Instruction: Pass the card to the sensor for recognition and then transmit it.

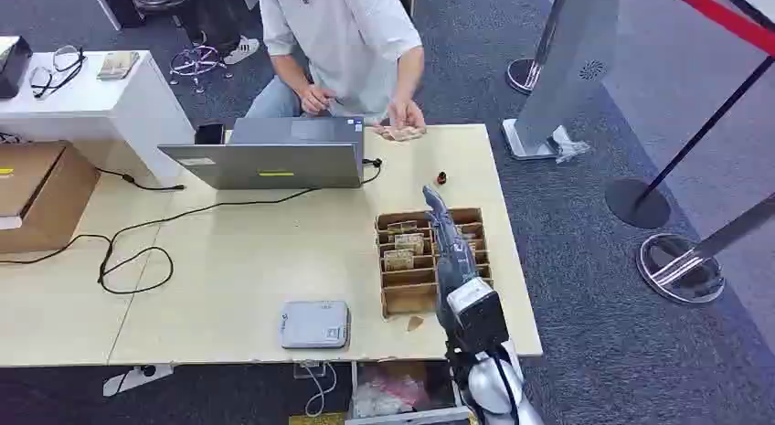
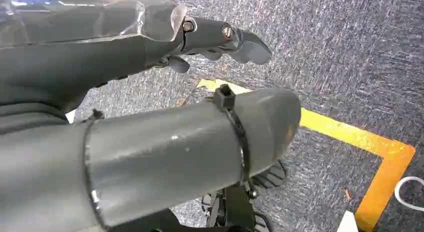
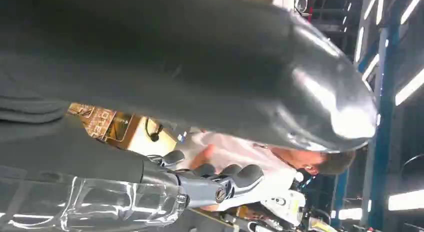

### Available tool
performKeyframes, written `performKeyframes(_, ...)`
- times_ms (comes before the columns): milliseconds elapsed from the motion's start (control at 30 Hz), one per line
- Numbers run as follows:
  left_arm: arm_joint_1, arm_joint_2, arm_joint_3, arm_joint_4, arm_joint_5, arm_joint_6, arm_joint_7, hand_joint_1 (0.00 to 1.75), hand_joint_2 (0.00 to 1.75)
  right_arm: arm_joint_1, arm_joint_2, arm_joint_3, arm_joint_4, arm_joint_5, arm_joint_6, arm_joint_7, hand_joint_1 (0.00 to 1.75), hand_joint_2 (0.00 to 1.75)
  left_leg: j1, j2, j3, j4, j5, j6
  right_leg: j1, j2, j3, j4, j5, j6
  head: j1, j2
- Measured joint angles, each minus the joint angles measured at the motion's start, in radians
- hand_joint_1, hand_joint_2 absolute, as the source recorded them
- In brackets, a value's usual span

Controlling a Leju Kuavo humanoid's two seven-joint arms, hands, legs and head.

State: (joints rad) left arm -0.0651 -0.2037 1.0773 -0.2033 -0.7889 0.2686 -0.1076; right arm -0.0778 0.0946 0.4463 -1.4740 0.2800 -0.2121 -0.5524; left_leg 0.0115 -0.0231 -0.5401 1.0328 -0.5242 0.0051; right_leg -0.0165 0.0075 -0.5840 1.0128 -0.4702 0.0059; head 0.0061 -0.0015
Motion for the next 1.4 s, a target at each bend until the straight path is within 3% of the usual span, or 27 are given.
performKeyframes(400, -0.001, -0.013, 0.0, 0.0, 0.003, 0.042, -0.051, 0.0, 0.0, -0.008, 0.0, 0.0, 0.005, 0.027, -0.012, -0.007, 0.0, 0.0, 0.0, 0.0, 0.0, 0.0, 0.0, 0.0, 0.0, 0.0, 0.0, 0.0, 0.0, 0.0, 0.0, 0.0)
performKeyframes(533, -0.001, -0.014, 0.0, 0.0, 0.005, 0.042, -0.052, 0.0, 0.0, -0.01, 0.0, 0.0, 0.006, 0.08, -0.066, -0.006, 0.0, 0.0, 0.0, 0.0, 0.0, 0.0, 0.0, 0.0, 0.0, 0.0, 0.0, 0.0, 0.0, 0.0, 0.0, 0.0)
performKeyframes(833, -0.001, -0.014, 0.0, 0.0, -0.001, 0.04, -0.053, 0.0, 0.0, -0.031, 0.0, 0.0, 0.023, 0.39, -0.295, 0.068, 0.0, 0.0, 0.0, 0.0, 0.0, 0.0, 0.0, 0.0, 0.0, 0.0, 0.0, 0.0, 0.0, 0.0, 0.0, 0.0)
performKeyframes(1000, -0.001, -0.014, 0.0, 0.0, -0.01, 0.034, -0.051, 0.0, 0.0, -0.05, -0.002, 0.0, 0.04, 0.72, -0.449, 0.182, 0.0, 0.0, 0.0, 0.0, 0.0, 0.0, 0.0, 0.0, 0.0, 0.0, 0.0, 0.0, 0.0, 0.0, 0.0, 0.0)
performKeyframes(1167, -0.001, -0.014, 0.0, 0.0, -0.014, 0.031, -0.049, 0.0, 0.0, -0.072, -0.003, -0.006, 0.059, 0.934, -0.478, 0.265, 0.0, 0.0, 0.0, 0.0, 0.0, 0.0, 0.0, 0.0, 0.0, 0.0, 0.0, 0.0, 0.0, 0.0, 0.0, 0.0)
performKeyframes(1267, -0.001, -0.014, 0.0, 0.0, -0.019, 0.031, -0.049, 0.0, 0.0, -0.084, -0.003, -0.015, 0.067, 0.99, -0.479, 0.282, 0.0, 0.0, 0.0, 0.0, 0.0, 0.0, 0.0, 0.0, 0.0, 0.0, 0.0, 0.0, 0.0, 0.0, 0.0, 0.0)
performKeyframes(1300, -0.001, -0.014, 0.0, 0.0, -0.021, 0.031, -0.049, 0.0, 0.0, -0.089, -0.003, -0.021, 0.072, 1.015, -0.479, 0.289, 0.0, 1.75, 0.0, 0.0, 0.0, 0.0, 0.0, 0.0, 0.0, 0.0, 0.0, 0.0, 0.0, 0.0, 0.0, 0.0)
performKeyframes(1400, -0.002, -0.014, 0.0, 0.0, -0.026, 0.031, -0.048, 0.0, 0.0, -0.115, -0.003, -0.031, 0.094, 1.056, -0.48, 0.302, 0.0, 1.75, 0.0, 0.0, 0.0, 0.0, 0.0, 0.0, 0.0, 0.0, 0.0, 0.0, 0.0, 0.0, 0.0, 0.0)
